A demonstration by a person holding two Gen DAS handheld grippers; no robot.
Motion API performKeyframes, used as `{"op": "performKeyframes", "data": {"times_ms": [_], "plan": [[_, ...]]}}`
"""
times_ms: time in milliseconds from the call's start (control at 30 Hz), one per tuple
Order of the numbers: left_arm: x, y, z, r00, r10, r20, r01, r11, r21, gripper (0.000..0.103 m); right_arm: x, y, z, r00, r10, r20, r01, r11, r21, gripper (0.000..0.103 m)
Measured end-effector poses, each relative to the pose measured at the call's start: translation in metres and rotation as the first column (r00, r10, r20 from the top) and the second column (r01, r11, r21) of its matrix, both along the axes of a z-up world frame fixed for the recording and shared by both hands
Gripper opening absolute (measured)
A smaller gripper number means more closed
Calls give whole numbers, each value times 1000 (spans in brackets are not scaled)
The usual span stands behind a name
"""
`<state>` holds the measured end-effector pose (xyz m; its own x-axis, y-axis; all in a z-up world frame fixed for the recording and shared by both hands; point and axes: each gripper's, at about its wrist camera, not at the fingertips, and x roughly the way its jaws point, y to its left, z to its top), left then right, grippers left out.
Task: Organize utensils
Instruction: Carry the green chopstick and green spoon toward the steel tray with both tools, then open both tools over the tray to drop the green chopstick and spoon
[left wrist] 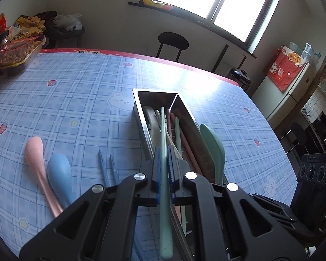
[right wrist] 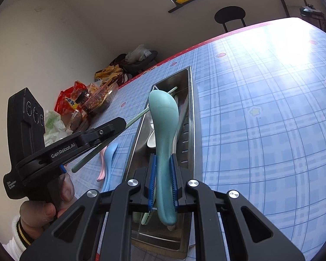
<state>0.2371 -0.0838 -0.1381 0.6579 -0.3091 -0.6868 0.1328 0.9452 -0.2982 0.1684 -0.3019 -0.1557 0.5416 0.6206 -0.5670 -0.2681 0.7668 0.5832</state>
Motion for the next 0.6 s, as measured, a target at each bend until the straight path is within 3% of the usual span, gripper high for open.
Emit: {"op": "performKeyframes", "data": {"times_ms": [200,467,600], "plan": [[10,-8,-7,999,-13,-30,13,1000,-6,10,2,2,1,1000,4,-3,-4,1000,-14,13],[18,-21,-9,998,-35,-48,34,999,-17,10,-4,4,17,999,-1,49,6,995,-101,15],[21,-31,-10,997,-55,-62,54,998,-23,11,-11,-5,26,996,-42,81,53,989,-137,32]]}}
